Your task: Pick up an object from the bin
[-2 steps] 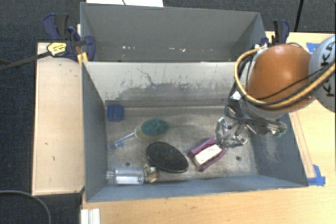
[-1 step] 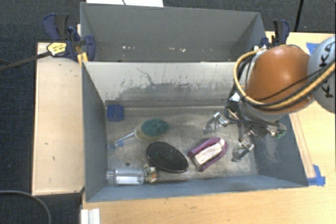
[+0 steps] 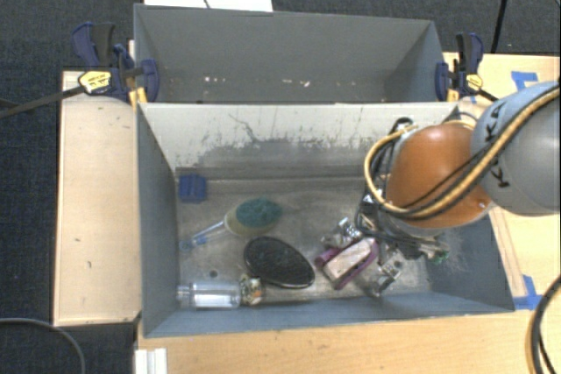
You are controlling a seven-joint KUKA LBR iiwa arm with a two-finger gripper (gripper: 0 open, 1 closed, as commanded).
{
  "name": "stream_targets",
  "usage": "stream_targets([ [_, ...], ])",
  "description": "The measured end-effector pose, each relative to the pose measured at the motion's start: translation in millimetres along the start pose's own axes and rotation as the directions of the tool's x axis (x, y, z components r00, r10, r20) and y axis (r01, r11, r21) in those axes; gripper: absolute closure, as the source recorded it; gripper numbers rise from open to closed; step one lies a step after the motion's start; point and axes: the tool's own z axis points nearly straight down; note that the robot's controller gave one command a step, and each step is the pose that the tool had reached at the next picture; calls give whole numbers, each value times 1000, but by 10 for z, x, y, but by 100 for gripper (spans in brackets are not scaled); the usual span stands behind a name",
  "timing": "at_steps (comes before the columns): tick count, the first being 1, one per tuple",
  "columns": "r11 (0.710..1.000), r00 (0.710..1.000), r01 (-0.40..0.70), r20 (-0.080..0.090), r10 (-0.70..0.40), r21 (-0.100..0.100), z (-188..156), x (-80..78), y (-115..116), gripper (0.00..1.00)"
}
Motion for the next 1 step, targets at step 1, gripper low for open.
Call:
stream_targets([
  [1, 1000, 1000, 4, 6, -4, 3, -32, -23, -6, 100],
])
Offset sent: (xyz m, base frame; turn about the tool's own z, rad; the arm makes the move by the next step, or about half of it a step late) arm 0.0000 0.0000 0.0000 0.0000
